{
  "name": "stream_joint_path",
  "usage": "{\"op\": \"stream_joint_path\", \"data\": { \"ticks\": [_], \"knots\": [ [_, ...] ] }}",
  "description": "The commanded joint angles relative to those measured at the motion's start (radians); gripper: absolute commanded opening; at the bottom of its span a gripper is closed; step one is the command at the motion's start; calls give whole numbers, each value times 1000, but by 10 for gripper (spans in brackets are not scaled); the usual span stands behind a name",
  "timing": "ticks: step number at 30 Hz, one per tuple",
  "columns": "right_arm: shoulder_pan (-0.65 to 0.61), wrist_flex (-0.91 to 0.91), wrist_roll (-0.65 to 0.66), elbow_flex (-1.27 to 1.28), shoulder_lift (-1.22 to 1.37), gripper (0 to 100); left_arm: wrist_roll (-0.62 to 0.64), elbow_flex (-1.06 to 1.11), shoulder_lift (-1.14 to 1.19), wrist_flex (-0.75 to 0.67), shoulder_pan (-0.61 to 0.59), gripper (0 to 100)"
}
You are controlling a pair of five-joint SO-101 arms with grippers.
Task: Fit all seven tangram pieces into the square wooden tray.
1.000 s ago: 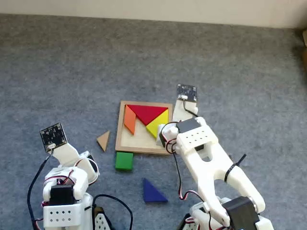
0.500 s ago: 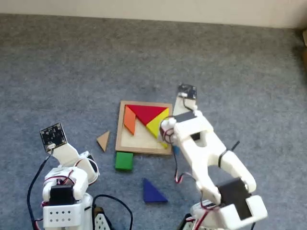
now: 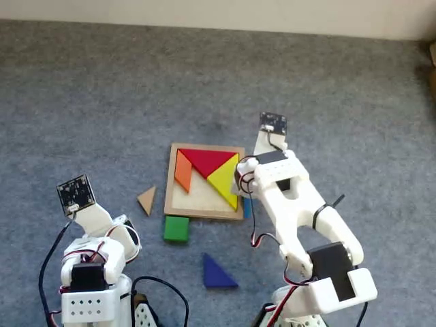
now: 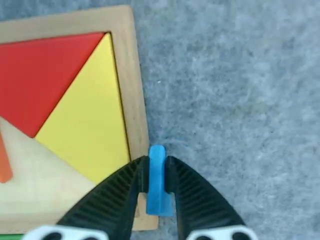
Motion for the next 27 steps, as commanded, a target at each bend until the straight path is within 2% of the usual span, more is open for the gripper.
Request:
{"op": "stream_joint_path", "data": {
  "ticks": [1,7,12,23,27],
  "knots": [
    [22,-12,23,-38,2,31,-6,21,-41,5,18,43],
    [28,-2,25,-44,1,26,-6,21,-41,5,18,43],
    [28,94,26,-39,-79,26,-6,21,-41,5,18,43],
    [24,101,18,-36,-265,4,-6,21,-41,5,16,43],
    [-13,94,17,-39,-297,4,-6,21,-41,5,16,43]
  ]
}}
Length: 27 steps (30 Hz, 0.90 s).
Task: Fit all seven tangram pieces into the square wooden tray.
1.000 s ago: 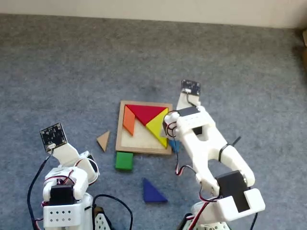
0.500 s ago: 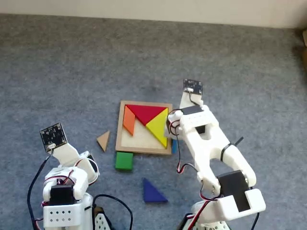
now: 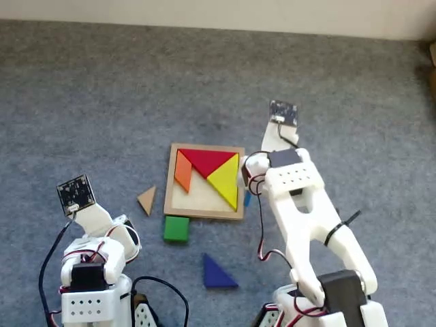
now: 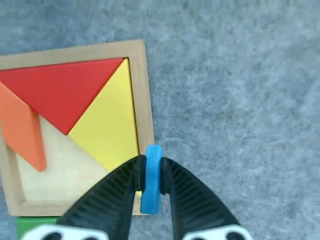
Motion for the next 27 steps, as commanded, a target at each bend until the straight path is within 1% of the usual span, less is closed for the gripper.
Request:
{"op": "stream_joint_path", "data": {
  "ticks": [1,4,7,12,15,20,24,27],
  "knots": [
    [-51,1,-3,-38,-71,4,-6,21,-41,5,16,43],
    [-124,-31,-71,-36,-70,4,-6,21,-41,5,16,43],
    [-183,-151,-110,-30,-68,4,-6,21,-41,5,16,43],
    [-222,-335,-129,47,-21,4,-6,21,-41,5,18,43],
    [-245,-409,-124,61,33,4,-6,21,-39,5,18,43],
    [-263,-444,-117,54,137,5,-6,21,-39,5,18,43],
    [-294,-446,-51,16,199,9,-6,21,-39,5,18,43],
    [-298,-446,-43,-18,232,9,-6,21,-39,5,18,43]
  ]
}}
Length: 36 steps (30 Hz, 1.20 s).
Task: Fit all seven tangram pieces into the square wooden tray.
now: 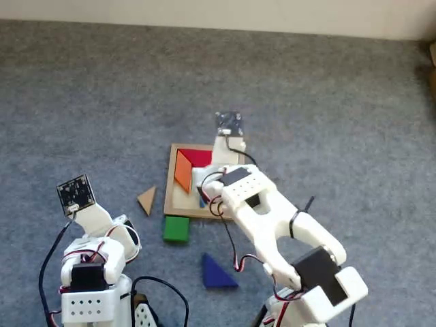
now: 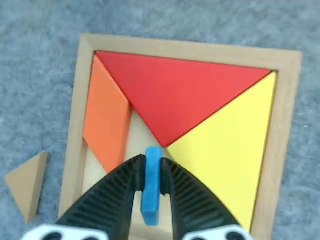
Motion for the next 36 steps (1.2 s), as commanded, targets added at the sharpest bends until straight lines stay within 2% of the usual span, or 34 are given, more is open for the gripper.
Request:
{"op": "stream_joint_path", "data": {
  "ticks": [1,6,12,17,25,28,31,36],
  "knots": [
    [-15,-16,21,-91,13,9,-6,21,-39,5,18,43],
    [-13,-15,23,-130,48,13,-6,21,-39,5,18,43],
    [-12,-10,23,-136,48,135,-6,21,-39,5,18,43],
    [-13,-8,23,-134,31,139,-6,21,-39,5,18,43],
    [-13,30,23,-99,-160,139,-6,21,-39,5,18,43],
    [-15,71,23,-67,-222,126,-6,21,-41,5,18,43],
    [-15,81,25,-50,-269,7,-6,21,-41,5,18,43],
    [-42,79,25,-16,-265,4,-6,21,-41,5,18,43]
  ]
}}
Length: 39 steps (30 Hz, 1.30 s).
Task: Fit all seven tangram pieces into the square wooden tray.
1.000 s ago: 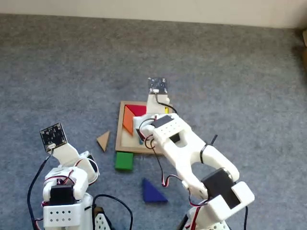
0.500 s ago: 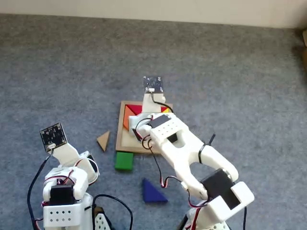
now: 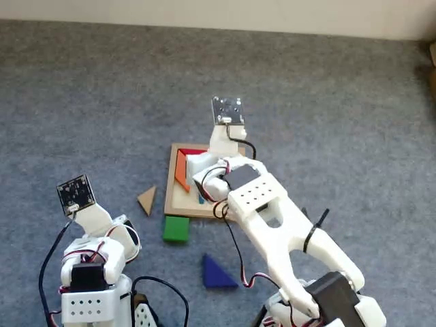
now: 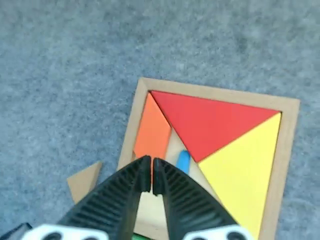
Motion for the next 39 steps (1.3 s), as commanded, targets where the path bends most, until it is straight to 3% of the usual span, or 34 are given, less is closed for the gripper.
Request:
{"op": "stream_joint_path", "data": {
  "ticks": [1,14,23,32,39],
  "knots": [
    [-41,2,15,1,-25,4,-6,21,-41,5,18,43],
    [10,2,15,-4,148,4,-6,21,-41,5,18,43],
    [16,7,15,-5,133,4,-6,21,-41,5,18,43],
    [18,56,15,90,-96,4,-6,21,-41,5,18,43],
    [18,53,17,134,-35,4,-6,21,-41,5,18,43]
  ]
}}
